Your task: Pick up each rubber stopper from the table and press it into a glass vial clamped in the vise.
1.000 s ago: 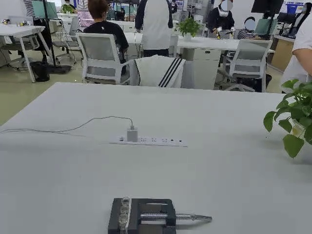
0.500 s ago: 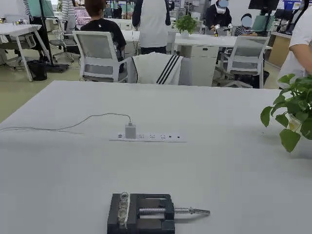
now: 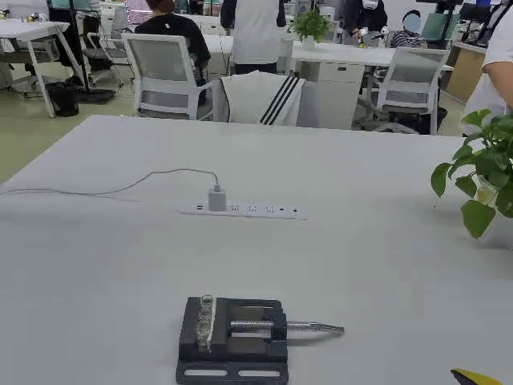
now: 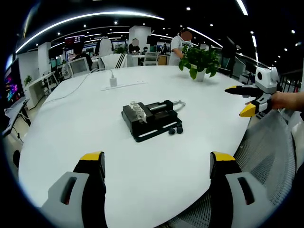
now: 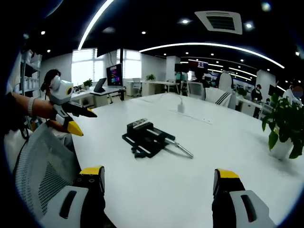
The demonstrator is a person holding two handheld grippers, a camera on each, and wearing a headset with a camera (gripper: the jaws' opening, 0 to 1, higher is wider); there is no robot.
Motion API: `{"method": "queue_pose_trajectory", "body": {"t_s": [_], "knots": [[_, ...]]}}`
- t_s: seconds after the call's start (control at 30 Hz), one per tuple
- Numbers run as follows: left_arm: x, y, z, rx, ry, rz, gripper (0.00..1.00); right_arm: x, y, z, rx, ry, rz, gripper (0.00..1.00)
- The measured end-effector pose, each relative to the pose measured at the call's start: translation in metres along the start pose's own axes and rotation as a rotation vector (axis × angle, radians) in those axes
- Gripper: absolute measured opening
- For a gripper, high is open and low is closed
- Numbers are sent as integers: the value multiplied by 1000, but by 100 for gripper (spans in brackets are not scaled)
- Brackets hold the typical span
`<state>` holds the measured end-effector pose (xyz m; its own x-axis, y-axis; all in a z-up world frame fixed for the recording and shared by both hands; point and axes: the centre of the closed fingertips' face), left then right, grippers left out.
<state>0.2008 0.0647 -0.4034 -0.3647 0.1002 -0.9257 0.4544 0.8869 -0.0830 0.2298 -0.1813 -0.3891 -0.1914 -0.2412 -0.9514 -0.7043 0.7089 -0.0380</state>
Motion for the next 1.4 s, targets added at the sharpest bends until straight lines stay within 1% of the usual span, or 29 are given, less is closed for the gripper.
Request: {"method": "queue_pose_trajectory", "body": {"t_s": [0.1, 0.17, 0.23, 0.3, 0.33, 0.37, 0.4, 0.43, 0.47, 0.5, 0.7, 0.83, 0.93, 1.0, 1.13, 1.2, 1.3, 1.4], "knots": [[-1, 0, 0, -2, -1, 10, 90, -4, 2, 8, -45, 7, -34, 93], [-1, 0, 0, -4, -1, 12, 90, -5, 3, 14, -80, 29, -67, 92], [-1, 1, 0, -14, -5, 12, 90, -7, 4, 19, -112, 36, -93, 91], [0, 2, 0, -18, -5, 9, 89, -6, 5, 23, -142, 60, -119, 89], [1, 1, 0, -19, -5, 9, 89, -8, 5, 27, -162, 59, -149, 87], [1, 1, 0, -20, -5, 10, 89, -8, 6, 30, -173, 67, -163, 86], [2, 1, 0, -21, -1, 11, 89, -6, 6, 33, -189, 87, -189, 85], [2, 0, 0, -21, -1, 12, 89, -7, 7, 36, -208, 85, -206, 85], [3, 0, 0, -22, -1, 12, 89, -6, 8, 38, -216, 94, -215, 84], [3, 0, 0, -21, -1, 10, 89, -6, 10, 43, -234, 104, -236, 83], [4, -1, -2, -28, 1, 5, 89, -3, 21, 64, -304, 110, -311, 74], [2, 0, -2, -32, 0, 6, 89, 7, 27, 78, -340, 144, -362, 63], [1, 1, -2, -33, -1, 8, 89, 12, 30, 87, -355, 151, -391, 56], [0, 2, -2, -35, -3, 10, 89, 15, 31, 93, -354, 149, -405, 51], [-2, 3, -2, -39, -5, 7, 89, 19, 34, 103, -360, 153, -395, 42], [-2, 2, -2, -39, -4, 2, 89, 24, 36, 108, -368, 164, -399, 40], [-1, 2, -2, -40, -5, -11, 88, 30, 36, 115, -370, 175, -429, 38], [2, 1, -4, -37, 4, -7, 88, 38, 37, 121, -377, 194, -424, 33]]}}
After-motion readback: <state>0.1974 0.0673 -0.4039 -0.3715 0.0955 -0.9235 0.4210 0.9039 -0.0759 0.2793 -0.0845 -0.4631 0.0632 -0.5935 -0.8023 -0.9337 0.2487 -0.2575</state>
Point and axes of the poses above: the centre of the closed fingertips' face, and the gripper's own axes: z roughly forward along the fingers, y roughly to its left, x roughly out of its underside, and after that the axes turned 9 degrees about -y, right-handed
